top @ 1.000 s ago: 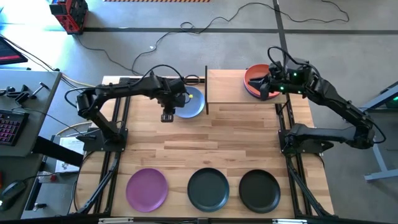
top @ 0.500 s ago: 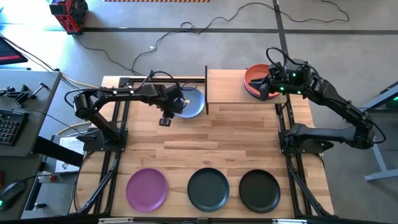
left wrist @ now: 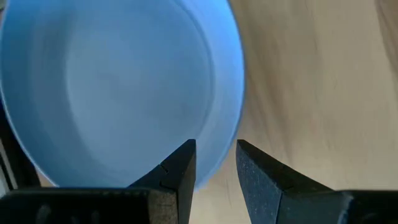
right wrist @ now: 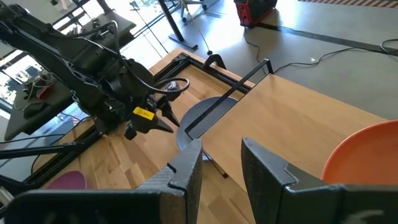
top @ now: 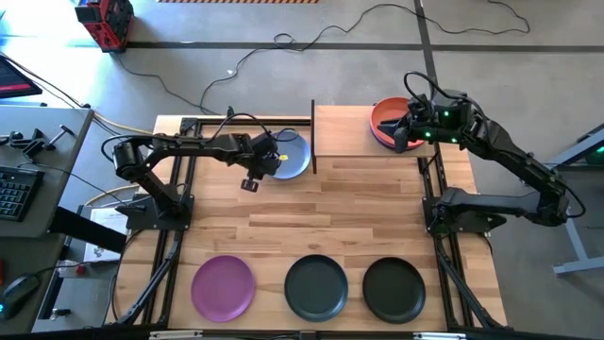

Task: Place and stack plates onto a shelf
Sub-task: Put the blue plate on the shelf

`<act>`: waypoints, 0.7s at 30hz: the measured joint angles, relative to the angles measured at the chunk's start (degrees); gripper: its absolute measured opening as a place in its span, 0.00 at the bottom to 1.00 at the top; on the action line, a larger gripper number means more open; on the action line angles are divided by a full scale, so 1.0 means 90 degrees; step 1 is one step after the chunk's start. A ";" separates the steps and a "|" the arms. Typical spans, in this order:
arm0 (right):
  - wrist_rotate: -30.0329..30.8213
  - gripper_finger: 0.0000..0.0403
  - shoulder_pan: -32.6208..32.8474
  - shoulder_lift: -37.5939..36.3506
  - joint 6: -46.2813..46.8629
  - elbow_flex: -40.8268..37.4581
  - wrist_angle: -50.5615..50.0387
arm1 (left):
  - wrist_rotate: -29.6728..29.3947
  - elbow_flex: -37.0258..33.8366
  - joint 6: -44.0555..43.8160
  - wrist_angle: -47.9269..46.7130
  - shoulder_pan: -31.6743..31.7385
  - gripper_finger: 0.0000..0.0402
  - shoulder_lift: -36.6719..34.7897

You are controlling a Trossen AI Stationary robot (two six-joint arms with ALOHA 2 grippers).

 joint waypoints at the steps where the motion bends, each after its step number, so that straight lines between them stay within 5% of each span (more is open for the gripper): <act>1: 0.0000 0.23 0.0000 0.0000 0.0000 0.0000 0.0000 | 0.0000 -0.0024 0.0045 -0.0034 0.0000 0.25 0.0005; 21: 0.0035 0.23 0.0000 0.0000 0.0008 0.0000 0.0000 | -0.0078 -0.0268 0.0469 0.0507 0.0010 0.25 0.0107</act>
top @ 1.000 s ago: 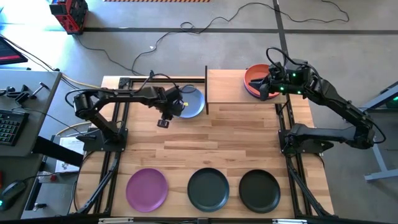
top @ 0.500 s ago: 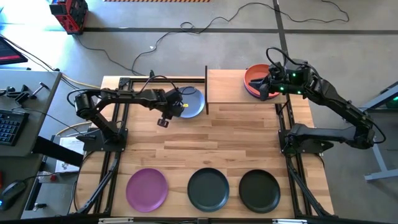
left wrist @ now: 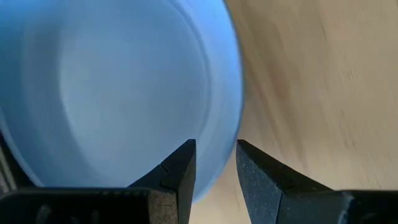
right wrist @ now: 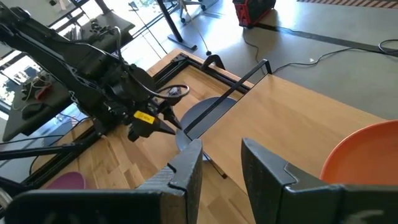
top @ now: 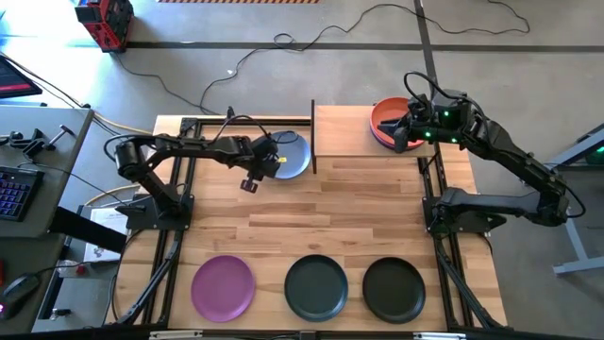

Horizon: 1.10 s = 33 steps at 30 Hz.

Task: Place and stack plates onto a shelf
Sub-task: Put the blue plate on the shelf

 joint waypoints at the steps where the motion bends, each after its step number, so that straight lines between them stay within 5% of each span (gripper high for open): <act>1: 0.0001 0.23 0.0000 0.0000 0.0028 0.0000 0.0001 | 0.0003 -0.0002 -0.0001 -0.0011 0.0000 0.25 0.0057; 14: 0.0011 0.23 0.0000 0.0000 0.0120 0.0000 0.0005 | -0.0696 -0.0005 0.0010 0.0322 -0.0032 0.25 0.0537; 24: 0.0009 0.23 -0.0002 0.0000 0.0225 0.0000 0.0005 | -0.0982 -0.0005 0.0041 0.0290 -0.0225 0.03 0.0509; 33: 0.0009 0.24 0.0000 0.0077 -0.0037 -0.0002 0.0007 | -0.1404 -0.0002 0.0008 0.0128 -0.0491 0.01 0.0508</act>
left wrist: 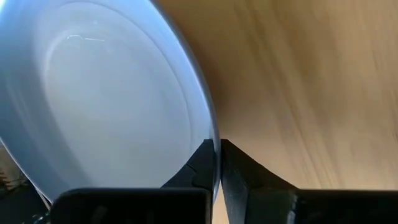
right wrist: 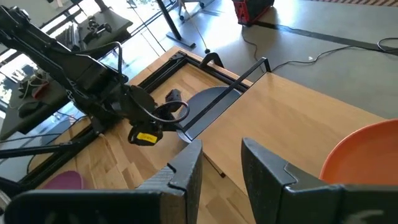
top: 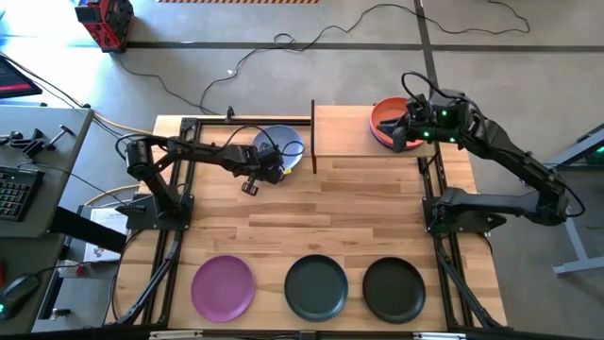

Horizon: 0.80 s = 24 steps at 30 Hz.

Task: Place and stack plates onto a shelf
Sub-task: Put the blue plate on the shelf

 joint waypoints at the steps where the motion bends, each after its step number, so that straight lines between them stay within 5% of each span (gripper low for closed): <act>1: -0.0002 0.24 0.0000 0.0013 -0.0022 0.0000 0.0007 | -0.0060 0.0008 -0.0015 -0.0064 -0.0025 0.01 0.0000; 11: -0.0008 0.36 0.0000 0.0390 0.0046 0.0000 0.0118 | -0.0625 0.0108 -0.0146 -0.0660 -0.0168 0.00 -0.0634; 24: -0.0232 0.36 0.0396 0.1092 0.0214 0.0000 0.1750 | -0.1099 0.0116 0.0633 -0.1173 -0.0515 0.00 -0.2441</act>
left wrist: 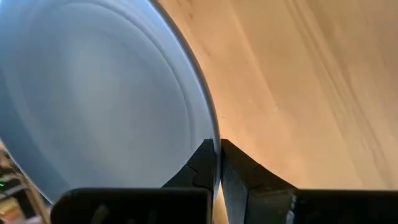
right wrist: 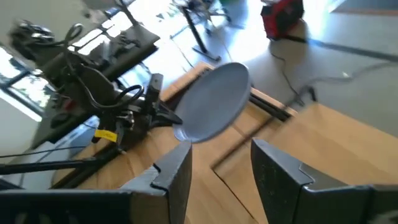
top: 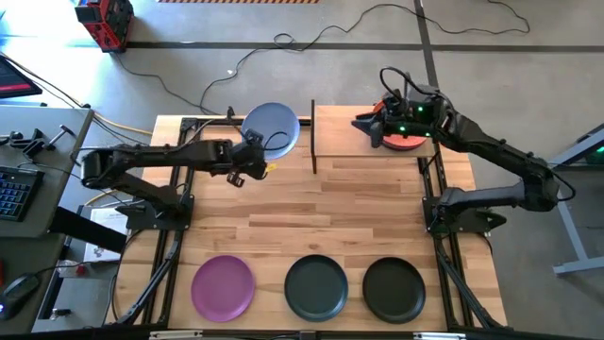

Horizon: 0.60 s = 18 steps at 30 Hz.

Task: Place and stack plates onto a shelf
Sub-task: Put the blue plate on the shelf

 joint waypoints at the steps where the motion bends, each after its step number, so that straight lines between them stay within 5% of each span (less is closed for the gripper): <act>1: 0.0001 0.36 0.0082 0.0045 0.0001 0.0000 0.0175 | -0.0015 0.0000 0.0091 -0.0009 -0.0041 0.00 -0.0116; 18: 0.0820 0.36 0.1643 0.0800 0.0099 0.0018 0.2969 | -0.0363 0.0000 0.1135 -0.0037 -0.1023 0.00 -0.1233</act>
